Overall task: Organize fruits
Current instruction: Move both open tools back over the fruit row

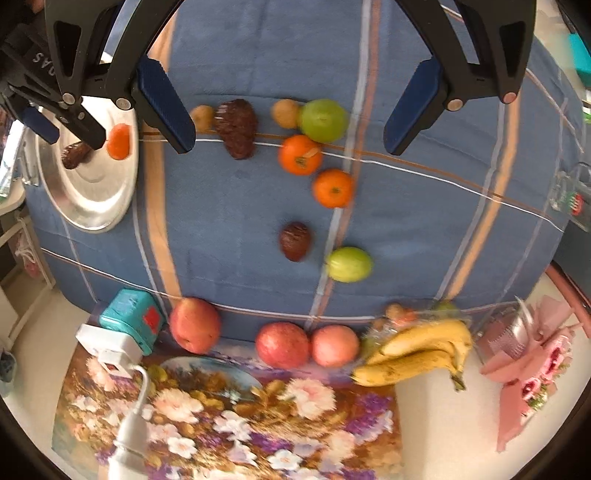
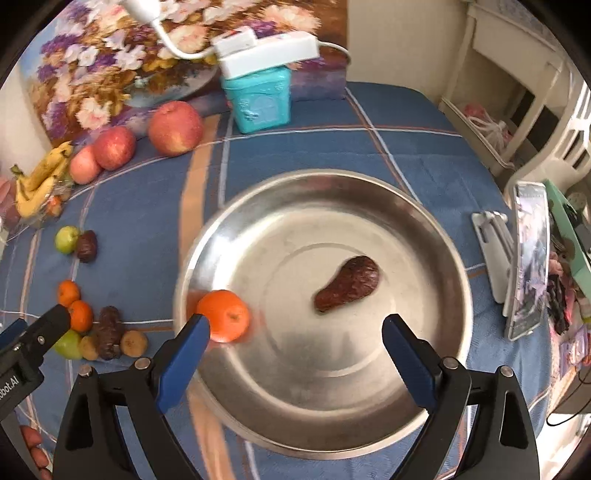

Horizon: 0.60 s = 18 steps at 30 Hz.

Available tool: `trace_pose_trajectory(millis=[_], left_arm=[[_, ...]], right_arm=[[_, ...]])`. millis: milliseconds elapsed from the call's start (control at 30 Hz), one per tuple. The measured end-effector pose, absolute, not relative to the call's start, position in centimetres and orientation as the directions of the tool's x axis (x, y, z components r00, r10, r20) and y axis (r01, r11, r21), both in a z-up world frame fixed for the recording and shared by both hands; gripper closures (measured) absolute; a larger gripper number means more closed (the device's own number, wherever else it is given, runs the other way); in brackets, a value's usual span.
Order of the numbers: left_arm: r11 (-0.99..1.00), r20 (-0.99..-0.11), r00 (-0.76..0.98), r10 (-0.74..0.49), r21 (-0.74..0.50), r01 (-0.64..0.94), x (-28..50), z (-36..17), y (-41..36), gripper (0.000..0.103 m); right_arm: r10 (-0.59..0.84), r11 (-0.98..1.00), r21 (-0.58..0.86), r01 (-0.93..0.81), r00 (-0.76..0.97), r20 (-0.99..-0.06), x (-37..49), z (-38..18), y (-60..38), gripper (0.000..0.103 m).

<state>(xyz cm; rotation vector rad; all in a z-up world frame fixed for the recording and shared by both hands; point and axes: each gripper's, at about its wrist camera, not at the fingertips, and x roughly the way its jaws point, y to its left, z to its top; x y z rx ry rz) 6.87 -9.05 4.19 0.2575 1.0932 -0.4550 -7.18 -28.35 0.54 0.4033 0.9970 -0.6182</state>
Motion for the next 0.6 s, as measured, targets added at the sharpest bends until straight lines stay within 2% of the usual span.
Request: trace_pose_trajectory(millis=[200,600], left_arm=[[0.909,-0.890,0.419,-0.179,0.013,0.416,8.4,4.6,-5.8,0.000],[0.927,-0.912,0.320,-0.256,-0.138,0.348,10.2,2.9,-3.3,0.001]], right_arm=[[-0.211,0.804,0.129,0.581,0.481,-0.851,-5.5,0.7,-26.2,0.009],[-0.115,0.873,0.177,0.455,0.544,-0.831,-2.6,0.7,-21.6,0.009]])
